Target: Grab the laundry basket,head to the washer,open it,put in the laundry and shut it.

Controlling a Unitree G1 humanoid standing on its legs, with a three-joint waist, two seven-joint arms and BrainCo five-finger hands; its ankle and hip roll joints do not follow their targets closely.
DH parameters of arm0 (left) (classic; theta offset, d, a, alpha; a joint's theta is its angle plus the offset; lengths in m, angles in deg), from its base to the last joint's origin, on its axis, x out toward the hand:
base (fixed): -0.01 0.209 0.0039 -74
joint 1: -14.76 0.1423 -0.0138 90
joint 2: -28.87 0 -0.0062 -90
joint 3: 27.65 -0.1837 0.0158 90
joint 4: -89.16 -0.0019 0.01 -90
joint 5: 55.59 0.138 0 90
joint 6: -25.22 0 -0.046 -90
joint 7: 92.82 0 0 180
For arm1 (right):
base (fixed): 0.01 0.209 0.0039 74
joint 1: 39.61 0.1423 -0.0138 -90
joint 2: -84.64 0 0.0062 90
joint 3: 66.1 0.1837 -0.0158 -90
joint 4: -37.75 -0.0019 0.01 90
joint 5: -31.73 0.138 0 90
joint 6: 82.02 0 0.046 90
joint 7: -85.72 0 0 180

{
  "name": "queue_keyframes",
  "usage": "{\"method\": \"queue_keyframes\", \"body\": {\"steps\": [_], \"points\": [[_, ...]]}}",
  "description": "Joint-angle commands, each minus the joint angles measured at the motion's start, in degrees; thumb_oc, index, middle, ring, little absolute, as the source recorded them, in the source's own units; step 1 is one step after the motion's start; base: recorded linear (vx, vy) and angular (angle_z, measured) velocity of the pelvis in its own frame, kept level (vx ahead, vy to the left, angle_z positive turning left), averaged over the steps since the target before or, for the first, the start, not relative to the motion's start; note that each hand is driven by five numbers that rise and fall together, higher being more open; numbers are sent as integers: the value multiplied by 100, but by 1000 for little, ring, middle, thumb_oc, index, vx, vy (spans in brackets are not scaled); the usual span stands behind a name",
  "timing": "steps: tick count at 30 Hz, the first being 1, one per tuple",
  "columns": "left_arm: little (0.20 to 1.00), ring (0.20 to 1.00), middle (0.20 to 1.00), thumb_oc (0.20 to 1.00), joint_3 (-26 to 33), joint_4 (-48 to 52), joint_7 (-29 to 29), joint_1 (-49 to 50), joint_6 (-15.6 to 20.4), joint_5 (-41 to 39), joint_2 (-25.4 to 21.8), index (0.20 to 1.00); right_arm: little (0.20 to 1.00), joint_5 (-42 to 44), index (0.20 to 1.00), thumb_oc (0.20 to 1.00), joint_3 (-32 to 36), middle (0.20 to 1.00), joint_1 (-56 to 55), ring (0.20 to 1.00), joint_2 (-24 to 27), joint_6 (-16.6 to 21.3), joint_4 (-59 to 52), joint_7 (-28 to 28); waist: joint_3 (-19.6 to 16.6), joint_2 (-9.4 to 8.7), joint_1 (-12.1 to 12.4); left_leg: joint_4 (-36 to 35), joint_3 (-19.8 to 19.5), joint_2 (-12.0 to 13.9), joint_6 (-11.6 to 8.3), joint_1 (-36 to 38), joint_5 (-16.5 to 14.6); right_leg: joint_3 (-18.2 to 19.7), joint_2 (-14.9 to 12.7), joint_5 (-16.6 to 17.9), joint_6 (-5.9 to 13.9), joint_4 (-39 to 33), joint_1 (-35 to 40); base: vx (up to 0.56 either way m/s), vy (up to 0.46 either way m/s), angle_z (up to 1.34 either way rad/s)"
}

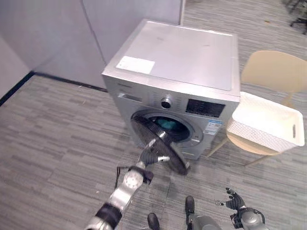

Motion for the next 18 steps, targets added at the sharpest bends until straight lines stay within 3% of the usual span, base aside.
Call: {"method": "queue_keyframes", "body": {"steps": [1, 5, 8, 14, 18], "points": [[1000, 1000, 1000, 1000, 169, -1229, -574, -836, 65, 622, -240, 1000, 1000, -210, 1000, 1000, -101, 1000, -2, 1000, 307, 72, 67, 121, -119, -35, -231, -38, -142, 195, -241, -193, -135, 204, -184, -746, 417, 504, -3, 0, 18, -44], [1000, 1000, 1000, 1000, 69, -2289, -659, -1499, 26, 923, -595, 1000, 1000, -150, 1000, 1000, -105, 1000, -51, 1000, 511, 116, 105, 123, -93, 54, -418, -38, -33, 223, -278, -242, -110, 257, -160, -722, 423, 532, -133, -11, 2, -40], [1000, 1000, 1000, 1000, 274, -2061, -667, -1192, 119, 754, -630, 1000, 1000, -62, 1000, 1000, -38, 1000, -142, 1000, 503, 167, 166, 147, -128, 64, -373, -38, -66, 269, -316, -294, -52, 188, -150, -723, 395, 485, -126, -8, -45, -13], [1000, 1000, 1000, 1000, 1088, -653, -326, 933, 201, 126, -428, 1000, 1000, 43, 1000, 1000, 235, 1000, -34, 1000, 255, 159, 362, 198, -200, 9, -1, -38, -286, 284, -325, -187, -21, -11, -100, -820, 314, 370, 225, 2, -48, 11], [1000, 1000, 1000, 1000, 1527, -374, -71, 2005, 120, 7, -341, 1000, 1000, 67, 1000, 1000, 446, 1000, 97, 1000, 224, 132, 234, 178, -235, -22, 230, -38, -387, 279, -313, -129, -22, -94, -74, -857, 287, 330, 369, -8, -21, 16]]}}
